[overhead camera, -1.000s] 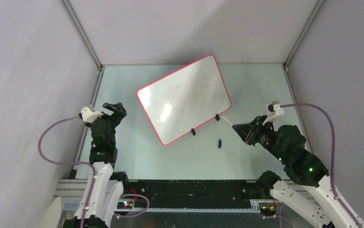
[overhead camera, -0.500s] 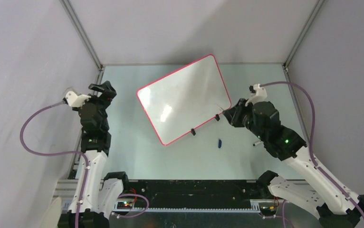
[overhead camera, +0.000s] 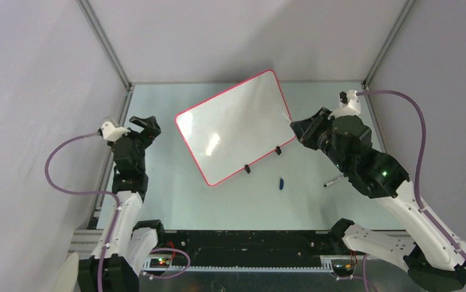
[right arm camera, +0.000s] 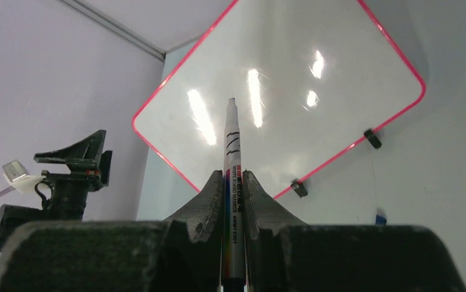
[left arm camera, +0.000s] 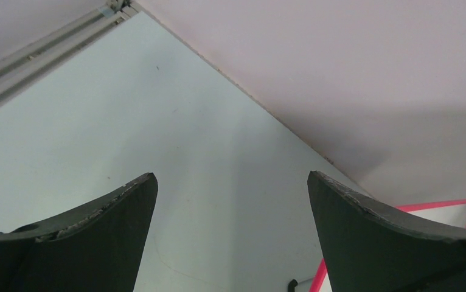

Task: Write a sentence on the whiteboard

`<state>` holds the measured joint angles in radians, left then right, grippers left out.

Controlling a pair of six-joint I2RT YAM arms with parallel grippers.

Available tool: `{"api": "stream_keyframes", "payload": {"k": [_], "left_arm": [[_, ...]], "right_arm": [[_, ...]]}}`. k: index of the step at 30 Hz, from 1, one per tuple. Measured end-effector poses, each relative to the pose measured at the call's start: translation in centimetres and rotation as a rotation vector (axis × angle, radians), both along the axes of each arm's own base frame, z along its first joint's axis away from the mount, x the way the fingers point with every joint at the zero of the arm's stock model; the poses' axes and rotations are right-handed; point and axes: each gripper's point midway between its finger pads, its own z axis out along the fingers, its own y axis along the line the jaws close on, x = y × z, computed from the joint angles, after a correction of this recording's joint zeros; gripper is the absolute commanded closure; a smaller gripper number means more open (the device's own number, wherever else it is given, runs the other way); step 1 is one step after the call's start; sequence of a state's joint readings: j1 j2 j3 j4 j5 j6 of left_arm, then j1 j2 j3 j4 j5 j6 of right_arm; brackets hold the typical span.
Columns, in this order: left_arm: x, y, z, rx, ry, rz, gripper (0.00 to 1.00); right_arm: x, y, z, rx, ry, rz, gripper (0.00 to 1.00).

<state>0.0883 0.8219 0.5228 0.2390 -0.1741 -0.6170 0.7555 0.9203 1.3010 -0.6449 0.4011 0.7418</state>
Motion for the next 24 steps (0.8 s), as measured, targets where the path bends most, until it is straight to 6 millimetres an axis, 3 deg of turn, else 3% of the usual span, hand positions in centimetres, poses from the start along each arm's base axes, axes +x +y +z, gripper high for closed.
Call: {"api": "stream_keyframes", "payload": {"k": [4, 8, 15, 21, 24], "left_arm": [[0.1, -0.7, -0.5, -0.043, 0.004, -0.03, 0.01], [0.7, -1.3, -1.0, -0.067, 0.026, -0.062, 0.01], [2.4, -3.4, -1.8, -0.091, 0.061, -0.182, 0.01], [2.4, -3.9, -1.3, -0.074, 0.024, -0.218, 0.01], [1.7, -4.1, -2.2, -0.062, -0.003, -0.228, 0.01]], "right_arm": [[-0.1, 0.0, -0.9, 0.03, 0.042, 0.032, 1.0], [0.3, -0.6, -0.2, 0.08, 0.041, 0.057, 1.0], [3.2, 0.4, 3.5, 0.165, -0.06, 0.201, 1.0], [5.3, 0.9, 5.9, 0.239, -0.198, 0.314, 1.0], [7.1, 0.9, 7.9, 0.233, -0.235, 0.312, 1.0]]}}
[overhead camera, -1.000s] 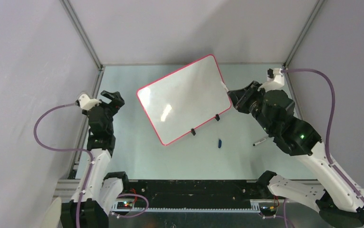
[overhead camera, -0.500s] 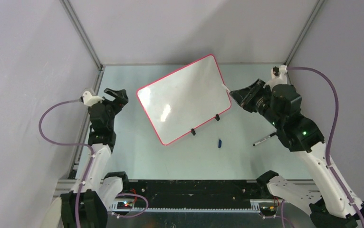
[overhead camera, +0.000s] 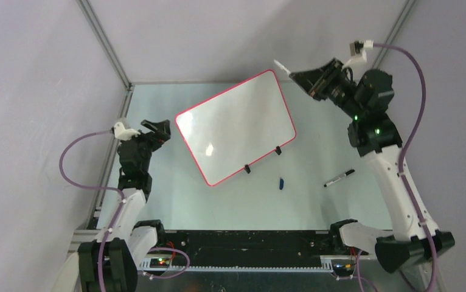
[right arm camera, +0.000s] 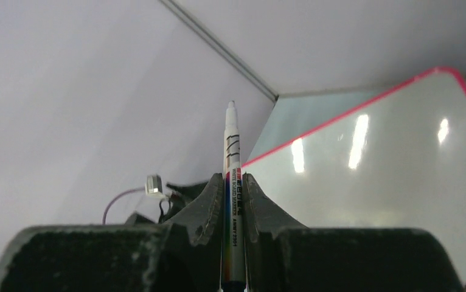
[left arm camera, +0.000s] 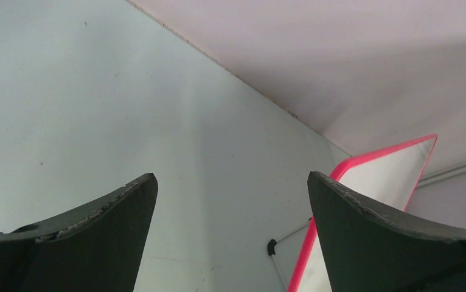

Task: Write a sentence on the whiteboard

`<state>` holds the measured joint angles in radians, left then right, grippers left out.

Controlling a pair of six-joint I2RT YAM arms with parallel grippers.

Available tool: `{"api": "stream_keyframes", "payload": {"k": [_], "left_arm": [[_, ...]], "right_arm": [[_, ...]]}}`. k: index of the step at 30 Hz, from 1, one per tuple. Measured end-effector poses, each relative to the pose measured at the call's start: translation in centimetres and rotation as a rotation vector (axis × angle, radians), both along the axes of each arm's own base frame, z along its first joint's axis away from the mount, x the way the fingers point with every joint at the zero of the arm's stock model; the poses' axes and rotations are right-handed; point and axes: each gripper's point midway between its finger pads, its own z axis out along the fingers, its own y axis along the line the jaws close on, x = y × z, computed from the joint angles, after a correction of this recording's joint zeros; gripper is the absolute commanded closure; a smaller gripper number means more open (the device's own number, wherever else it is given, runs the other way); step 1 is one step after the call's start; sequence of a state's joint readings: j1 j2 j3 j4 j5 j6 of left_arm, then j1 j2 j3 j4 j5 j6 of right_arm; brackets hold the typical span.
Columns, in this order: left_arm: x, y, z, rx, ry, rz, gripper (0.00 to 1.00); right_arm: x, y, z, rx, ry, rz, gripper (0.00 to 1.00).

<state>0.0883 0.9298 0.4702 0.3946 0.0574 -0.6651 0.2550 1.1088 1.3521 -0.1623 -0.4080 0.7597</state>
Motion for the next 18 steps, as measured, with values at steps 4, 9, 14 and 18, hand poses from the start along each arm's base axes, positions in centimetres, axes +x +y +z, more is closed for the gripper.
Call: {"api": "stream_keyframes", "payload": {"k": [4, 9, 14, 18], "left_arm": [[-0.9, -0.4, -2.2, 0.002, -0.006, -0.018, 0.01], [-0.5, -1.0, -1.7, 0.005, -0.051, -0.054, 0.01], [0.1, -1.4, -1.1, 0.006, -0.091, -0.082, 0.01], [0.1, -1.6, -0.6, 0.0, -0.115, -0.088, 0.01]], "right_arm": [[2.8, 0.4, 3.4, -0.023, -0.041, -0.015, 1.0], [4.6, 0.5, 5.8, -0.03, -0.099, -0.023, 1.0], [6.1, 0.3, 6.0, -0.054, -0.117, -0.02, 1.0], [7.7, 0.9, 4.3, -0.104, -0.102, 0.003, 1.0]]}}
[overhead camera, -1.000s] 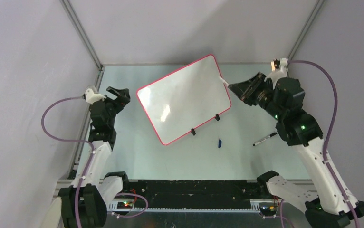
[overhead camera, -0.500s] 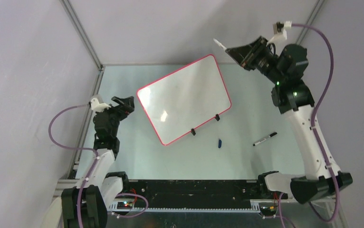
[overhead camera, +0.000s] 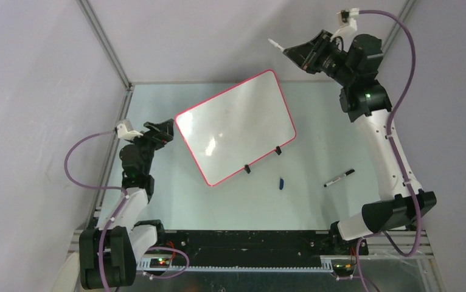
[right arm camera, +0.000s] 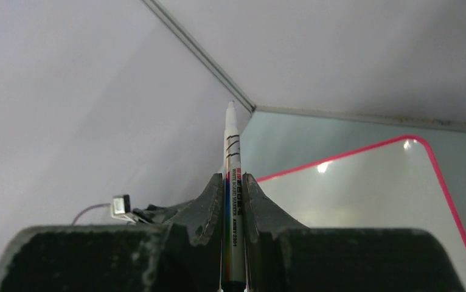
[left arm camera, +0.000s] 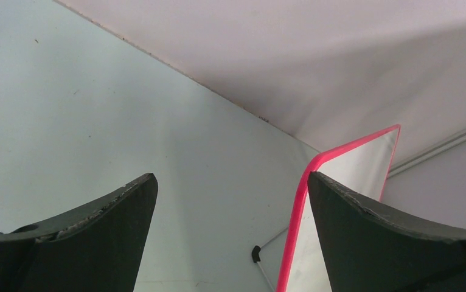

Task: Write a sentence on the whiteboard

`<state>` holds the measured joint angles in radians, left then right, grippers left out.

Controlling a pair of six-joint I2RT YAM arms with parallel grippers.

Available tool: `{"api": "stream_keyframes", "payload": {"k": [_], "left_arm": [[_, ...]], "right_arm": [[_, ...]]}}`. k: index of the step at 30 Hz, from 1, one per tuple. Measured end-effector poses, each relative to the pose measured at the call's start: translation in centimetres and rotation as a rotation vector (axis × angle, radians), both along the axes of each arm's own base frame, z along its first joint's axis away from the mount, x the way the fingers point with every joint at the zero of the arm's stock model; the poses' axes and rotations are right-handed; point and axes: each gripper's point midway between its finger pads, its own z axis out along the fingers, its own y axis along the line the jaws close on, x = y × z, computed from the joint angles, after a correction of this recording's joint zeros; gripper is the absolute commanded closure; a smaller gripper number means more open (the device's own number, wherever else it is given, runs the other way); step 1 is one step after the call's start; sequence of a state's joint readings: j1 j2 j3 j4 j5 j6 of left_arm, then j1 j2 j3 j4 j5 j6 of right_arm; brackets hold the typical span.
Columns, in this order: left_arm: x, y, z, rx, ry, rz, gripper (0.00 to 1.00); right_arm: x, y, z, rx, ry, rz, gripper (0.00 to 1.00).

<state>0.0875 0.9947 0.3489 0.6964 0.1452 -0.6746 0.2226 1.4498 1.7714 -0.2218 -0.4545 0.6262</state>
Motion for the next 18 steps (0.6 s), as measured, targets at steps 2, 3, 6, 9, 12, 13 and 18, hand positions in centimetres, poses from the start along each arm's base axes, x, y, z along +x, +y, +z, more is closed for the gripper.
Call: {"api": "stream_keyframes", "payload": {"k": [2, 3, 6, 9, 12, 13, 18], "left_arm": [[0.0, -0.3, 0.1, -0.01, -0.003, -0.01, 0.01], [0.1, -0.4, 0.1, -0.015, -0.005, -0.016, 0.01], [0.3, -0.9, -0.3, -0.025, 0.004, -0.036, 0.0], [0.5, -1.3, -0.6, -0.024, 0.009, -0.052, 0.01], [0.6, -1.8, -0.8, -0.024, 0.01, -0.069, 0.0], [0.7, -2.0, -1.0, -0.024, 0.013, -0.075, 0.01], [1.1, -3.2, -2.0, -0.02, 0.031, -0.148, 0.01]], "right_arm": [[0.6, 0.7, -1.7, -0.047, 0.026, 0.004, 1.0], [0.7, 1.0, -2.6, -0.07, 0.041, 0.002, 1.0], [0.6, 2.5, -5.7, -0.163, 0.085, -0.015, 1.0], [0.1, 4.0, -8.5, -0.258, 0.117, -0.025, 1.0], [-0.4, 5.4, -10.9, -0.353, 0.14, -0.03, 1.0], [-0.4, 5.7, -11.4, -0.374, 0.142, -0.03, 1.0], [-0.6, 7.3, -13.9, -0.482, 0.137, 0.008, 1.0]]}}
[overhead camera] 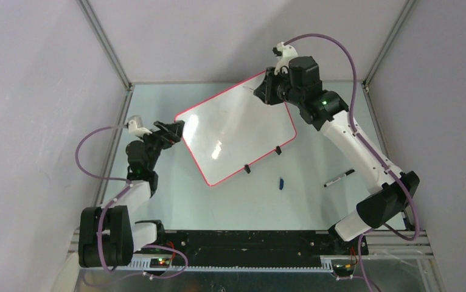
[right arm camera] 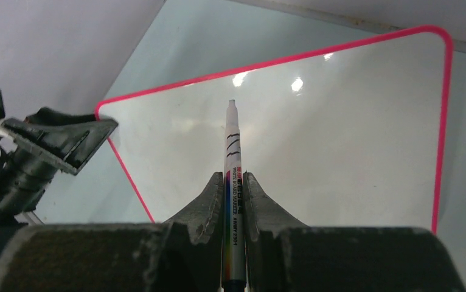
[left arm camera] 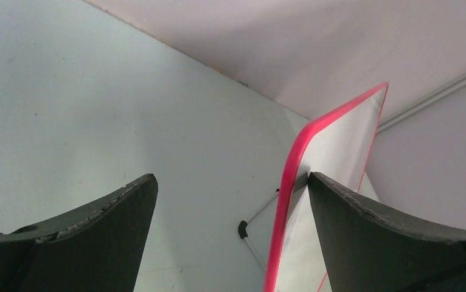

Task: Write a sentence on the whiteboard

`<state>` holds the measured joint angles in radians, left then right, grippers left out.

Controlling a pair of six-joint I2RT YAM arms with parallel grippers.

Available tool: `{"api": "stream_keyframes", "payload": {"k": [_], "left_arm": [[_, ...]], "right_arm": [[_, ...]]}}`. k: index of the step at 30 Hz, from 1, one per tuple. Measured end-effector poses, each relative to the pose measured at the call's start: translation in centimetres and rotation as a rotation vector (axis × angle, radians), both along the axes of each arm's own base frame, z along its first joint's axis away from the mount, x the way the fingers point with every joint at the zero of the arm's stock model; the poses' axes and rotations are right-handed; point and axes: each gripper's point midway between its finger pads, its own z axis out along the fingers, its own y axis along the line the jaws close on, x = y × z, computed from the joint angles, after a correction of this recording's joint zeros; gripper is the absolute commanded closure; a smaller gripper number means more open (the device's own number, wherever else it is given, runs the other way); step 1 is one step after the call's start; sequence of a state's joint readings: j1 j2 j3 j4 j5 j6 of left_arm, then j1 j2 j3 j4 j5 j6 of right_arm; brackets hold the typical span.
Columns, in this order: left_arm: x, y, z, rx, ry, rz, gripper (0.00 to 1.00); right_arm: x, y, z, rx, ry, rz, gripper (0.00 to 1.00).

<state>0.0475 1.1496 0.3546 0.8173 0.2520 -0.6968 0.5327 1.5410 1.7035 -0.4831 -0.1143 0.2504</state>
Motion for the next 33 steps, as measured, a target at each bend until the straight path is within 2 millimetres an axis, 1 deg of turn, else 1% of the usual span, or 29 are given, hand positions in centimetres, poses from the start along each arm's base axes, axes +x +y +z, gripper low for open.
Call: {"api": "stream_keyframes", "payload": {"k": [3, 5, 8, 13, 16, 18, 20, 24, 26, 27, 28, 33], "left_arm": [[0.5, -0.4, -0.2, 0.016, 0.018, -0.03, 0.01], [0.9, -0.6, 0.4, 0.034, 0.001, -0.048, 0.01], [0.8, -1.0, 1.2, 0.056, -0.031, -0.071, 0.01], [0.5, -2.5, 2.2, 0.067, -0.065, -0.174, 0.01], [1.2, -4.0, 4.0, 0.052, -0.091, -0.278, 0.01], [1.1, -4.7, 5.3, 0.042, -0.122, -0.336, 0.01], [0.8, -4.7, 5.9, 0.034, -0.138, -0.355, 0.01], [0.6, -3.7, 6.1, 0.032, -0.121, -0.328, 0.01], [0.4, -3.5, 6.2, 0.031, -0.116, -0.323, 0.04], [0.3, -3.6, 6.3, 0.03, -0.115, -0.325, 0.08], [0.3, -3.6, 6.3, 0.029, -0.114, -0.328, 0.1], [0.1, -3.8, 5.8, 0.022, -0.106, -0.334, 0.16]], "right_arm": [[-0.5, 0.9, -0.7, -0.018, 0.001, 0.047, 1.0], [-0.7, 1.4, -1.0, -0.019, -0.003, 0.077, 1.0], [-1.0, 1.8, -1.4, -0.016, -0.002, 0.111, 1.0], [-1.2, 2.5, -1.4, -0.005, -0.01, 0.15, 1.0], [-1.1, 2.9, -1.6, 0.0, -0.011, 0.169, 1.0], [-1.2, 3.1, -1.8, 0.004, -0.009, 0.182, 1.0], [-1.2, 3.4, -2.2, 0.011, -0.011, 0.196, 1.0], [-1.7, 4.2, -3.1, 0.02, 0.006, 0.228, 1.0], [-2.0, 4.9, -3.0, 0.027, -0.002, 0.247, 1.0], [-2.1, 5.3, -3.0, 0.028, -0.005, 0.257, 1.0], [-2.4, 5.9, -3.0, 0.028, -0.006, 0.27, 1.0], [-2.8, 8.6, -3.7, 0.002, -0.003, 0.324, 1.0]]}}
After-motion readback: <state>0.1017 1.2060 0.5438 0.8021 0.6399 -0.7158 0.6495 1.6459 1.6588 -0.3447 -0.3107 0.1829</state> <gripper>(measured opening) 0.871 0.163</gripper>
